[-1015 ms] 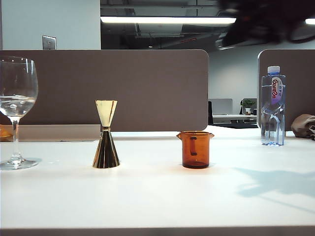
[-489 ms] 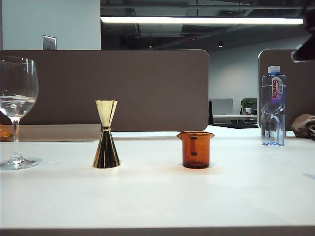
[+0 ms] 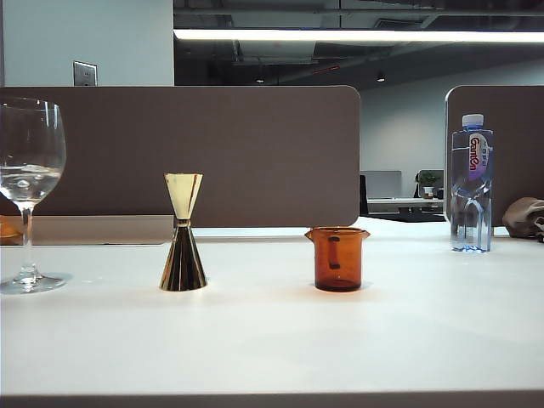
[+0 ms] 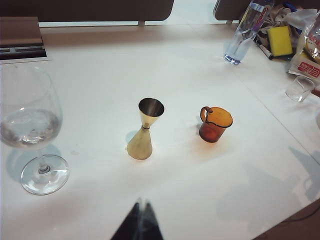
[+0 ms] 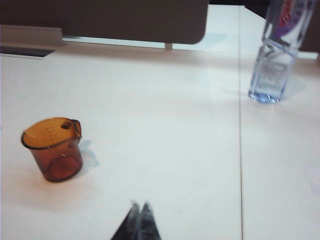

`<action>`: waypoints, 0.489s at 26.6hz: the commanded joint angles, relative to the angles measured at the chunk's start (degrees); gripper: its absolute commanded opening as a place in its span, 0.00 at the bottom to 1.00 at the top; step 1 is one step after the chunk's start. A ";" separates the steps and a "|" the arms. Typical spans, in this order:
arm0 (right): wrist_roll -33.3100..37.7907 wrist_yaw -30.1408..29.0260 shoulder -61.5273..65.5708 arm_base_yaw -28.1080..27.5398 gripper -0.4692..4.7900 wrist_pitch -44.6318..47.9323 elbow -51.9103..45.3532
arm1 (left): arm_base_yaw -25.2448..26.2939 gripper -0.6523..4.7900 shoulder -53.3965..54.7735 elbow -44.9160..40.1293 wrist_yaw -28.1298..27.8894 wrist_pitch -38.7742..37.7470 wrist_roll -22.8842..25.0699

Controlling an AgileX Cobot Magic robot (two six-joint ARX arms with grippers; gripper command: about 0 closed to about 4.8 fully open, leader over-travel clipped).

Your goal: Pick up the small amber measuring cup and pour the water in it into the jigger, then pick up the jigger and pour the water in it into the wine glass.

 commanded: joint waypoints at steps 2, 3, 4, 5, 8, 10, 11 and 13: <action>3.30 0.26 -0.79 -0.98 0.08 0.50 -2.32 | 0.00 0.12 0.02 0.17 0.17 0.66 0.04; 3.37 0.24 -1.14 -1.16 0.08 0.46 -2.93 | 0.00 0.12 0.02 0.17 0.17 0.66 0.04; 3.43 0.11 -1.38 -1.29 0.08 0.42 -3.43 | 0.00 0.12 0.02 0.17 0.17 0.68 0.04; 3.52 0.09 -1.68 -1.38 0.08 0.37 -3.96 | 0.00 0.12 0.02 0.17 0.15 0.68 0.04; 3.52 0.09 -2.62 -1.64 0.08 -2.60 -4.28 | 0.00 0.12 0.02 0.17 0.17 0.68 0.04; 3.52 0.07 -3.48 -1.70 0.08 -3.89 -4.28 | 0.00 0.12 0.02 0.17 0.17 0.66 0.04; 3.52 0.07 -3.96 -1.79 0.08 -4.31 -4.28 | 0.00 0.12 0.02 0.17 0.17 0.66 0.04; 3.50 0.07 -5.38 -2.16 0.08 -5.90 -4.28 | 0.02 0.12 0.02 0.17 0.17 0.66 0.04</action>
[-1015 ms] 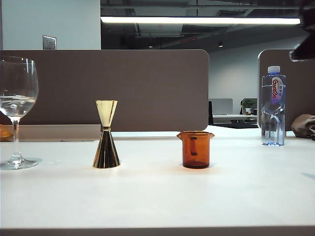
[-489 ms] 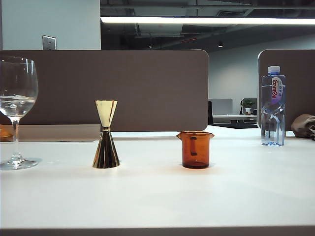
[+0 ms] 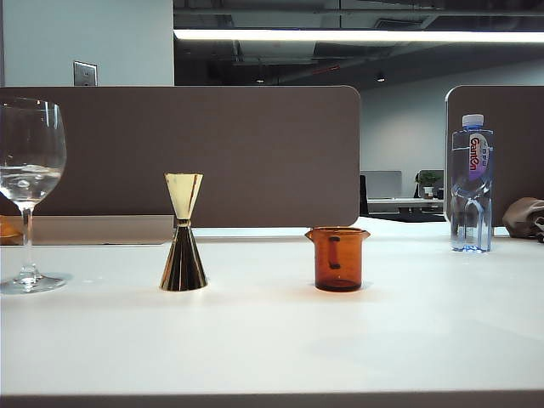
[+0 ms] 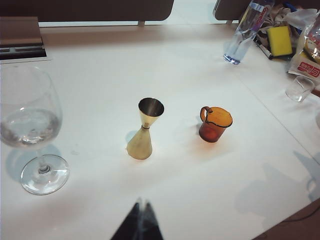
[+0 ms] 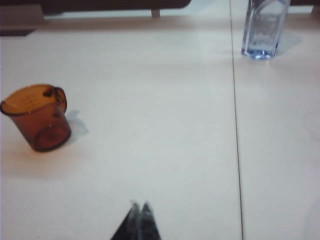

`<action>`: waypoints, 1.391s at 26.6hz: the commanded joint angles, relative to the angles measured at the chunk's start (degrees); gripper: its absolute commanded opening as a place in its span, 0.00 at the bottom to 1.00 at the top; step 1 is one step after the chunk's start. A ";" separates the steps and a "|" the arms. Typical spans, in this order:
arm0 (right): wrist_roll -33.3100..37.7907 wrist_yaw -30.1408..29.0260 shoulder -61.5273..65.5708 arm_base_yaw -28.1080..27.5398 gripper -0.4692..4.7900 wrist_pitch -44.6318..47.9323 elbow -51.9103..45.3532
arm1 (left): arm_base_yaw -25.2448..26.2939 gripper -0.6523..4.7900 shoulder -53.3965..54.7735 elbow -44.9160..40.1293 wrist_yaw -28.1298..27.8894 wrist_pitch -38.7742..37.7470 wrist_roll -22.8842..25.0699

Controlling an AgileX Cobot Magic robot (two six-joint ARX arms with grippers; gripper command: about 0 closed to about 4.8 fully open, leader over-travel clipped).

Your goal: Pick up the small amber measuring cup and pour the water in it into the jigger, then pick up the jigger and pour the water in it into the wine glass.

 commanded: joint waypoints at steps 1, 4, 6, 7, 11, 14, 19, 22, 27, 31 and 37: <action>0.22 -0.02 -2.34 -0.57 0.08 -2.38 -0.42 | 0.02 0.12 0.02 0.17 0.17 0.66 0.04; 0.24 -0.11 -6.32 -1.18 0.09 -9.75 -0.42 | 0.00 0.12 0.02 0.17 0.17 0.66 0.04; 0.24 -0.48 -8.52 -1.18 0.09 -14.16 -0.42 | 0.00 0.12 0.02 0.17 0.17 0.66 0.04; 0.22 -0.28 -10.10 -1.18 0.09 -17.29 -0.42 | 0.00 0.12 0.02 0.17 0.17 0.66 0.04; 0.22 0.63 -12.31 -1.16 0.09 -17.27 -0.42 | 0.00 0.12 0.02 0.17 0.17 0.66 0.04; 0.22 0.63 -12.46 -1.14 0.09 -17.29 -0.42 | 0.00 0.12 0.02 0.17 0.17 0.66 0.04; 0.22 0.63 -14.45 -1.09 0.09 -17.27 -0.42 | 0.00 0.12 0.02 0.17 0.17 0.66 0.04; 0.22 0.63 -16.52 -1.03 0.09 -17.25 -0.42 | 0.02 0.12 0.02 0.17 0.17 0.68 0.04; 0.22 0.63 -19.45 -1.01 0.09 -16.96 -0.42 | 0.02 0.12 0.02 0.17 0.17 0.66 0.04; 0.22 0.66 -19.50 -1.01 0.09 -17.22 -0.42 | 0.00 0.12 0.02 0.17 0.17 0.68 0.04; 0.22 0.66 -19.50 -1.01 0.09 -17.22 -0.42 | 0.02 0.12 0.02 0.17 0.17 0.66 0.04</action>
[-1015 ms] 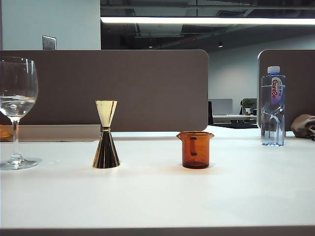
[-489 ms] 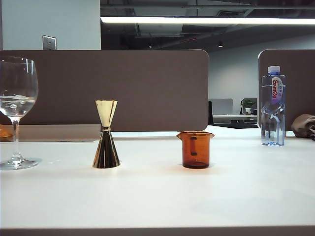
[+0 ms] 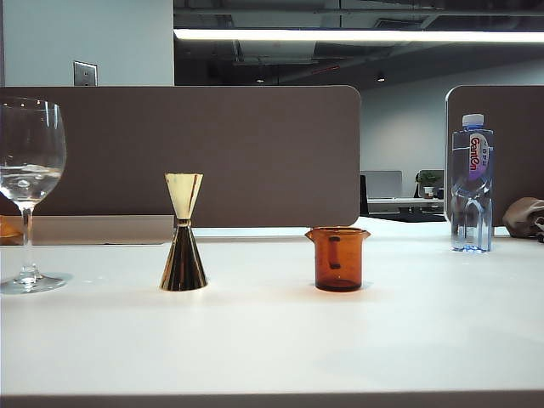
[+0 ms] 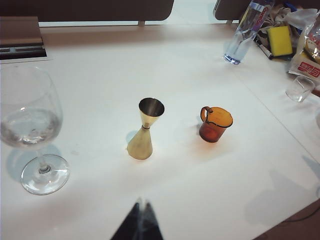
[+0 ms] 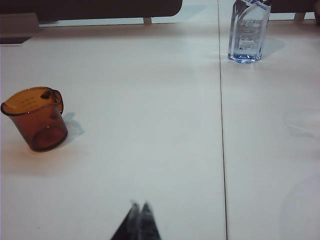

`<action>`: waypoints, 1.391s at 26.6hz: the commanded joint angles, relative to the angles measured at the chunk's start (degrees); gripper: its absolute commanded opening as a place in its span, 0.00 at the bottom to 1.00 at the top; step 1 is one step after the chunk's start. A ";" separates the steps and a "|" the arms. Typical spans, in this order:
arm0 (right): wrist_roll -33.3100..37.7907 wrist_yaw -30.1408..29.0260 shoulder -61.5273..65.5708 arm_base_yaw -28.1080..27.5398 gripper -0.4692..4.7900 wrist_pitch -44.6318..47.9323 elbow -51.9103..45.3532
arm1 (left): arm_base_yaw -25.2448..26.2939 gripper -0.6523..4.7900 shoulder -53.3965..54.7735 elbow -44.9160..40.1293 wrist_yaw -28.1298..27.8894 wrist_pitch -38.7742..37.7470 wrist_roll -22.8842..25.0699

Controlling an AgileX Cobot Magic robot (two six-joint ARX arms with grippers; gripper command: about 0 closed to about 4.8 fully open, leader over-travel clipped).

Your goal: Pick up the small amber measuring cup and pour the water in it into the jigger, then pick up the jigger and pour the water in it into the wine glass.

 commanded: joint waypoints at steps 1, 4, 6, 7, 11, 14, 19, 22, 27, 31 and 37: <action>0.22 0.09 0.04 0.04 0.09 0.24 -0.42 | 0.02 0.12 0.02 0.17 0.17 0.66 0.04; 0.22 0.09 0.04 0.04 0.09 0.24 -0.42 | -0.04 0.12 -0.24 0.17 0.13 0.72 0.15; 0.22 0.09 0.04 0.02 0.09 0.24 -0.42 | -0.04 0.12 -0.42 0.17 -1.31 2.23 2.51; 0.22 0.09 0.04 0.04 0.09 0.24 -0.42 | -0.04 0.12 -0.63 0.11 -2.08 3.48 3.15; 0.22 0.09 0.04 0.04 0.09 0.26 -0.42 | -0.11 0.12 -2.47 -3.04 -2.56 19.71 5.99; 0.22 0.09 0.04 0.02 0.09 0.24 -0.42 | -0.09 0.12 -5.20 -8.63 -2.62 35.60 9.20; 0.22 0.07 0.04 0.02 0.09 0.24 -0.42 | -0.04 0.12 -12.98 -26.73 -6.40 60.92 11.39; 0.22 0.07 0.04 0.02 0.09 0.24 -0.42 | -0.04 0.12 -16.48 -36.68 -14.27 68.54 6.40; 0.22 0.07 0.04 0.02 0.09 0.24 -0.42 | -0.04 0.12 -19.08 -42.27 -20.87 68.50 4.22; 0.22 0.07 0.04 0.02 0.09 0.24 -0.42 | 0.02 0.12 -20.87 -45.24 -24.41 68.48 4.24; 0.22 0.07 0.04 0.02 0.09 0.24 -0.42 | 0.02 0.12 -23.98 -48.89 -27.26 68.43 3.85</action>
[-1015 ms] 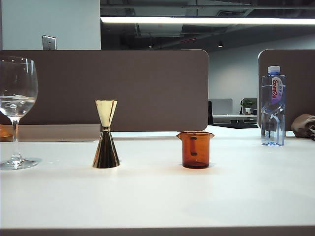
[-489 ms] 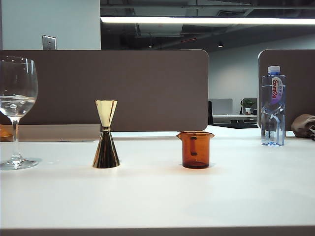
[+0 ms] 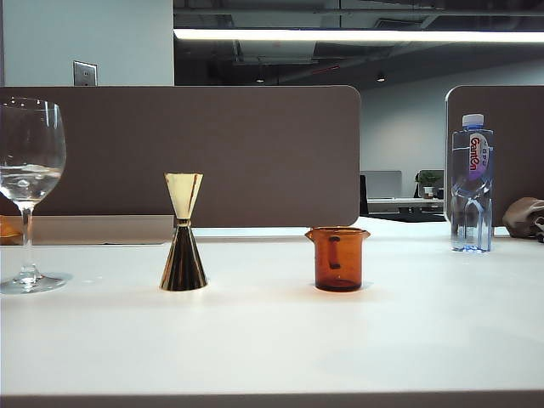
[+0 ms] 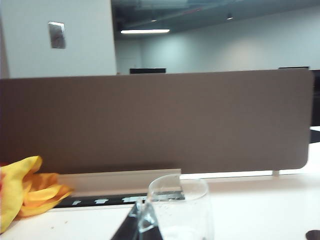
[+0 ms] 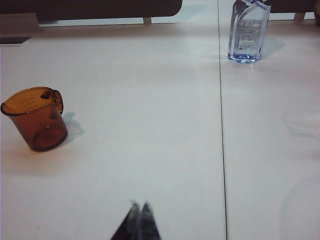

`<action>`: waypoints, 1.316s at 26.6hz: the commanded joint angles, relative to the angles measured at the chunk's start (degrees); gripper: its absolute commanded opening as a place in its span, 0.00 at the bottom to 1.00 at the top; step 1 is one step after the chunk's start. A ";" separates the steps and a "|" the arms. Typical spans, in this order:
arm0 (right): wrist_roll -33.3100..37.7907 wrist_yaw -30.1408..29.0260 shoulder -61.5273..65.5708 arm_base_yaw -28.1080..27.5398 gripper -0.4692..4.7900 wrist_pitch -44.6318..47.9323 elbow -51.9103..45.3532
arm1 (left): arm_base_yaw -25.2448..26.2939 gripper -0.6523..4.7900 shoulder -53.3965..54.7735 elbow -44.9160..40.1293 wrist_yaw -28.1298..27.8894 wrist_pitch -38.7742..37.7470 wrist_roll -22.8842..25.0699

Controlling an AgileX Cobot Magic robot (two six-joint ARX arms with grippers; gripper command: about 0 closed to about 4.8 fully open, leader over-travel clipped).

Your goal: Pick up the small amber measuring cup and pour the water in it into the jigger, then pick up the jigger and pour the water in it into the wine glass.

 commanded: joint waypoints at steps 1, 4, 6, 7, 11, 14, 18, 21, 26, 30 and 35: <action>0.22 0.09 0.04 0.02 0.09 0.26 -0.42 | 0.04 0.12 -1.81 -1.49 -0.76 0.87 -0.17; 0.20 0.09 0.04 0.02 0.09 0.26 -0.42 | 0.07 0.12 -1.75 -3.19 -0.79 0.83 -1.31; 0.22 0.07 0.04 0.02 0.09 0.26 -0.42 | 0.09 0.12 -1.75 -4.39 -0.76 -0.28 -2.38; 0.22 0.09 0.04 0.02 0.09 0.24 -0.42 | 0.09 0.12 -1.75 -4.42 -0.81 -3.15 -2.60; 0.22 0.09 0.04 0.02 0.09 0.26 -0.42 | 0.28 0.12 -1.75 -4.42 -3.06 -11.63 -2.58; 0.22 0.09 0.04 0.02 0.09 0.26 -0.42 | 0.28 0.12 -1.77 -4.42 -2.97 -15.17 -2.78; 0.22 0.09 0.04 0.02 0.09 0.26 -0.42 | 0.26 0.12 -1.77 -4.42 -1.57 -19.82 -2.78; 0.22 0.09 0.04 0.02 0.09 0.26 -0.42 | 0.26 0.12 -1.77 -4.42 -1.18 -23.87 -2.78; 0.22 0.07 0.04 0.02 0.09 0.26 -0.42 | 0.26 0.12 -1.77 -4.42 -1.18 -27.39 -2.75; 0.22 0.09 0.04 0.02 0.09 0.26 -0.42 | 0.31 0.12 -1.77 -4.42 -1.60 -27.45 -2.78; 0.22 0.09 0.04 0.02 0.09 0.26 -0.42 | 0.31 0.12 -1.77 -4.42 -1.62 -27.43 -2.73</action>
